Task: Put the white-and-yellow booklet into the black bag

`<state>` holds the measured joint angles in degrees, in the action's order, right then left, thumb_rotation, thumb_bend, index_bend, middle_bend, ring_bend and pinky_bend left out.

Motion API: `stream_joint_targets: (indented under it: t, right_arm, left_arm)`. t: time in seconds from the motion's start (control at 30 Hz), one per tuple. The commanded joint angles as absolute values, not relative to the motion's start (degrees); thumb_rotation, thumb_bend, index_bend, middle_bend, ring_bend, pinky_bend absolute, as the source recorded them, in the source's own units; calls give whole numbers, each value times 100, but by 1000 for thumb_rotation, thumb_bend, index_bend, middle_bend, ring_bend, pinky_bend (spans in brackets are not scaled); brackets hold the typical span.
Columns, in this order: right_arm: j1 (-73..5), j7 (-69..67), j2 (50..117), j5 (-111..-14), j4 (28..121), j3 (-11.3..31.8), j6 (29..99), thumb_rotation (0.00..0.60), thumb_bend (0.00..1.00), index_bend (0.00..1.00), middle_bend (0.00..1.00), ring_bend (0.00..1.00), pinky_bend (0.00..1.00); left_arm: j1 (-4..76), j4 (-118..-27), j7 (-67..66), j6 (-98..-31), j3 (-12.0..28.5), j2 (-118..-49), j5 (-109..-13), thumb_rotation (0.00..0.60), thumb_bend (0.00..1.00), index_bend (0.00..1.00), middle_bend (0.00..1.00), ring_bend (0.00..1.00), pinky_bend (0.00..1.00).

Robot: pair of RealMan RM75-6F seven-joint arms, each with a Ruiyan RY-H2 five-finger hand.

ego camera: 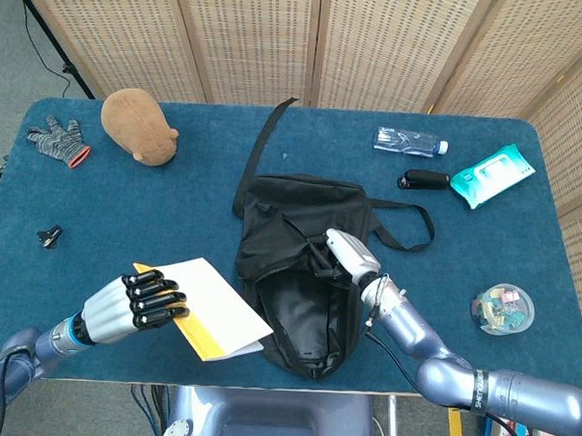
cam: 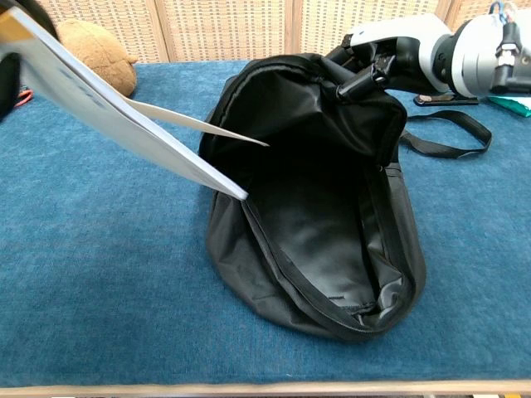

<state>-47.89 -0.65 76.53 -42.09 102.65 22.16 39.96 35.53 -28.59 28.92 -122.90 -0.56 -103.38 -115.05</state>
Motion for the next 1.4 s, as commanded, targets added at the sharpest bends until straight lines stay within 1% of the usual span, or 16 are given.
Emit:
stream_joint_targets:
  t: [0.03, 0.4, 0.5, 0.57, 0.7, 0.9, 1.13, 1.4]
  right_arm:
    - [-4917, -66, 7569, -4168, 10222, 2219, 3891, 600, 719, 594, 532, 445, 599]
    - [-5331, -245, 7507, -4009, 10163, 2292, 3566, 600, 720, 594, 532, 445, 592]
    - [-5446, -405, 7429, -3821, 10110, 2323, 3332, 600, 720, 594, 532, 445, 591]
    - [-5552, -468, 7294, -3752, 10002, 2317, 3098, 600, 720, 594, 532, 445, 591]
    - [-5676, -655, 7214, -3647, 9778, 2304, 2882, 600, 720, 594, 532, 445, 590]
    - [-5742, -940, 7121, -3597, 9667, 2310, 2654, 600, 722, 594, 533, 445, 590]
    - [-5788, -1335, 6879, -3603, 9596, 2402, 2111, 600, 730, 594, 533, 446, 590]
    - [-5715, -1756, 6688, -3808, 9420, 2517, 1720, 600, 733, 595, 533, 445, 590]
  left_arm:
    - [3748, -2731, 2950, -12296, -98, -10563, -11528, 600, 585, 836, 556, 503, 633]
    - [4329, -2504, 2961, -12197, -211, -11053, -11573, 600, 584, 836, 556, 501, 633]
    - [4508, -2433, 2936, -12198, -260, -11149, -11619, 600, 584, 836, 556, 500, 633]
    - [4698, -2330, 2895, -12141, -361, -11271, -11721, 600, 584, 836, 556, 500, 633]
    - [4809, -2236, 2904, -12170, -402, -11398, -11671, 600, 585, 836, 556, 500, 633]
    - [4984, -1971, 2929, -11921, -482, -11539, -11587, 600, 584, 836, 556, 498, 633]
    - [5372, -1586, 2973, -11464, -555, -11836, -11505, 600, 584, 836, 556, 497, 633]
    - [5779, -1128, 2931, -10965, -764, -12073, -11467, 600, 583, 836, 556, 488, 633]
